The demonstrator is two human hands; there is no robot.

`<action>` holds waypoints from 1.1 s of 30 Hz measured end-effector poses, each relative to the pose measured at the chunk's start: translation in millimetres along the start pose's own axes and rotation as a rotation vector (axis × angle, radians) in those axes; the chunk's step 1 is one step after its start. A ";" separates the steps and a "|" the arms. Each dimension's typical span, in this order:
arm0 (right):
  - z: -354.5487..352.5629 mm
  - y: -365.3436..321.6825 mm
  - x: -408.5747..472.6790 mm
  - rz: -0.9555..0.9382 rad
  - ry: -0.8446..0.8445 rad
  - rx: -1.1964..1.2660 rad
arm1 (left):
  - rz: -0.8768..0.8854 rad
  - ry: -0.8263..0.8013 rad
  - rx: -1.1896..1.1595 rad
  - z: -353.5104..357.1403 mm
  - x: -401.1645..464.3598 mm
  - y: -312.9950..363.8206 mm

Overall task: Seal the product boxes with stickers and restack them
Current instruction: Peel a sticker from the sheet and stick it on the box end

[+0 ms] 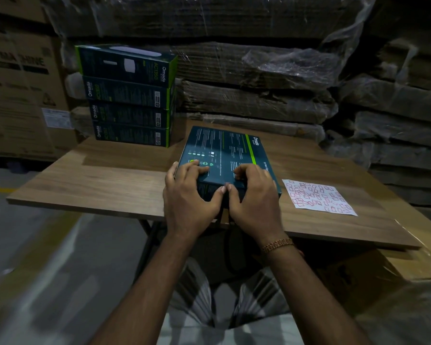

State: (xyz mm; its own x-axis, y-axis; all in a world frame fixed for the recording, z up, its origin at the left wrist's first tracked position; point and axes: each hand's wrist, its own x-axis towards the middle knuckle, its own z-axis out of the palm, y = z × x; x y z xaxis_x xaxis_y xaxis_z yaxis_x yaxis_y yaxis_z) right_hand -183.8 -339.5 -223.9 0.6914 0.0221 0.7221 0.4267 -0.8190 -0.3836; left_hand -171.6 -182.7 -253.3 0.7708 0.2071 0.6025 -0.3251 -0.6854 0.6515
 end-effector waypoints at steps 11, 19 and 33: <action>-0.5 10.6 -17.3 -0.053 0.029 0.061 | 0.016 0.003 0.014 2.3 0.5 -2.2; 2.3 3.5 -7.7 -0.032 0.087 0.019 | 0.027 0.008 0.008 2.1 -0.5 -2.8; 3.1 1.8 -6.2 0.013 0.085 0.022 | 0.038 0.017 -0.005 1.7 -0.4 -4.1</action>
State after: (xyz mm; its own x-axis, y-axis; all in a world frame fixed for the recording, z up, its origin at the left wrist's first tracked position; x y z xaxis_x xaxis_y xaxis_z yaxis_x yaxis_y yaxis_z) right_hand -185.5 -339.4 -230.8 0.6453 -0.0378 0.7630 0.4315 -0.8062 -0.4048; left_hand -169.7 -181.2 -256.9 0.7487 0.1927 0.6342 -0.3563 -0.6899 0.6302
